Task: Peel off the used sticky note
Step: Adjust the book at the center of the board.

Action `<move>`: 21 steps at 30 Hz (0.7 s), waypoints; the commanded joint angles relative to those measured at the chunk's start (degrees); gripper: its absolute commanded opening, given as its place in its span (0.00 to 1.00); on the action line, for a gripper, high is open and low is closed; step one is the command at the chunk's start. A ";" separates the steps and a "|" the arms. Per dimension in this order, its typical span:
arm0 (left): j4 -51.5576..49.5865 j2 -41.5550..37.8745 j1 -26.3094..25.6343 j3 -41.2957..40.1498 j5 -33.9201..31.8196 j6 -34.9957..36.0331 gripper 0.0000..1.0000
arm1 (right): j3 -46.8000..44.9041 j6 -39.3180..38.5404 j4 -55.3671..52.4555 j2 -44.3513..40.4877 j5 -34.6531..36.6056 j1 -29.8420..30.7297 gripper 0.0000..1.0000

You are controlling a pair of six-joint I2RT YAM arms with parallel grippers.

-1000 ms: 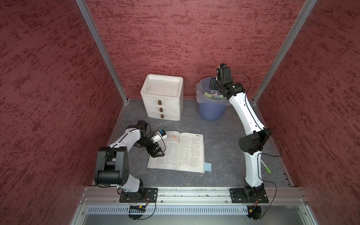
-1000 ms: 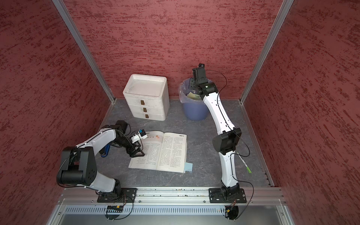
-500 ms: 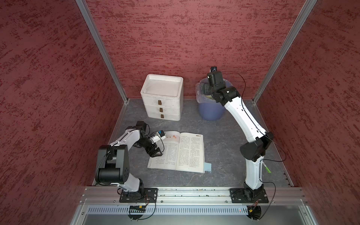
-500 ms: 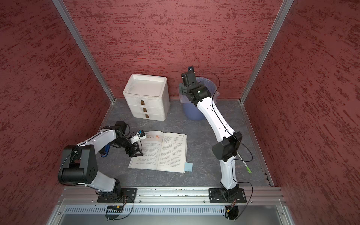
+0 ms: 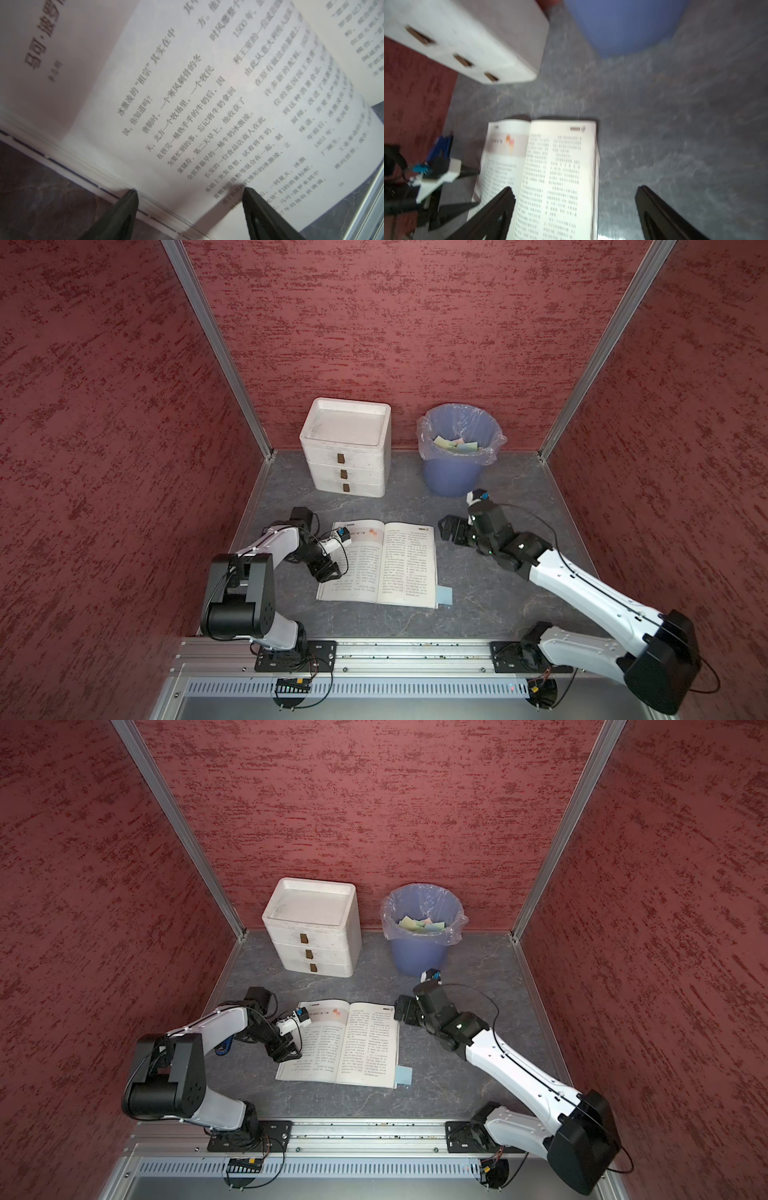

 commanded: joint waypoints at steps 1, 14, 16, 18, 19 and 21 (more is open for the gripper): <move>-0.12 0.41 -1.88 -1.65 -0.08 -3.10 0.79 | -8.21 11.32 8.78 -4.54 -2.95 4.47 0.94; 0.41 0.34 -7.25 -2.48 -1.67 -7.59 0.68 | -18.22 20.81 12.75 -6.00 -2.63 12.73 0.93; 0.55 0.38 -7.66 -2.44 -2.08 -7.88 0.68 | -19.75 21.25 14.61 -5.81 -2.66 12.72 0.94; 0.56 0.42 -7.91 -2.36 -2.10 -8.09 0.67 | -20.64 21.34 15.68 -5.34 -2.72 12.67 0.94; 0.57 0.48 -8.03 -2.28 -2.18 -8.24 0.67 | -20.99 21.38 16.05 -4.96 -2.69 12.72 0.94; 0.70 0.67 -8.07 -2.06 -2.19 -8.55 0.67 | -21.49 21.36 16.76 -4.44 -2.94 12.71 0.94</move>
